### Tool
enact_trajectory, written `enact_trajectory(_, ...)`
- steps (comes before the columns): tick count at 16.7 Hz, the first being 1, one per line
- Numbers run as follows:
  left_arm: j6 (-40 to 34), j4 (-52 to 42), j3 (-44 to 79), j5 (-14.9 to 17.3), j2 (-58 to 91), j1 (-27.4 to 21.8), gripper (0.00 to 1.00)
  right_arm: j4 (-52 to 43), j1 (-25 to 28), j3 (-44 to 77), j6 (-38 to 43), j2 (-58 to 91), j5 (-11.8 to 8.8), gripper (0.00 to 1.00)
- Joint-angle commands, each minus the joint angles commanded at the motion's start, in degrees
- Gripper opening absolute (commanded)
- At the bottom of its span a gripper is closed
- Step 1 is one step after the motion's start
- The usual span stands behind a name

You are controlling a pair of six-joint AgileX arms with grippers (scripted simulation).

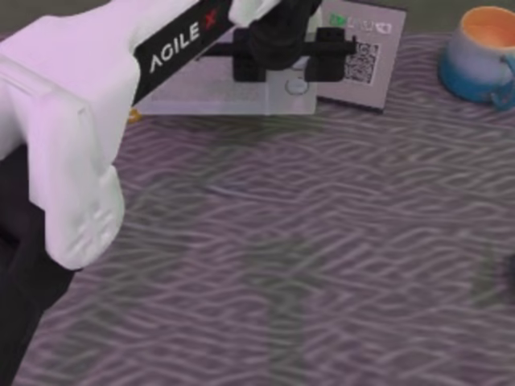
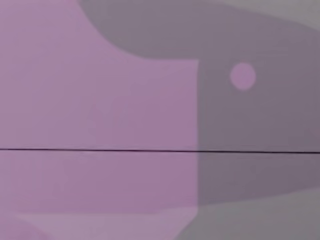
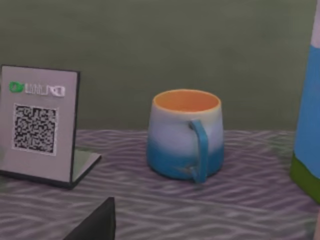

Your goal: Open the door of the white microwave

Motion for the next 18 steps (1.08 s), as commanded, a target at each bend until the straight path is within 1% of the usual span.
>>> enact_trajectory(3, 0.00, 0.00, 0.00, 0.00, 0.00, 0.00, 0.00, 0.00, 0.00, 0.00, 0.00, 0.00, 0.00, 1.00)
enact_trajectory(4, -0.51, 0.28, -1.99, 1.29, 0.47, -1.79, 0.00, 0.00, 0.00, 0.00, 0.00, 0.00, 0.00, 1.00)
enact_trajectory(7, -0.51, 1.31, -4.33, 0.74, -1.21, -1.82, 0.00, 0.00, 0.00, 0.00, 0.00, 0.00, 0.00, 1.00)
enact_trajectory(13, -1.57, 5.77, -14.56, -0.76, -8.23, -1.76, 0.00, 0.00, 0.00, 0.00, 0.00, 0.00, 0.00, 1.00)
enact_trajectory(18, -1.62, 6.02, -15.14, -0.84, -8.64, -1.78, 0.00, 0.00, 0.00, 0.00, 0.00, 0.00, 0.00, 1.00)
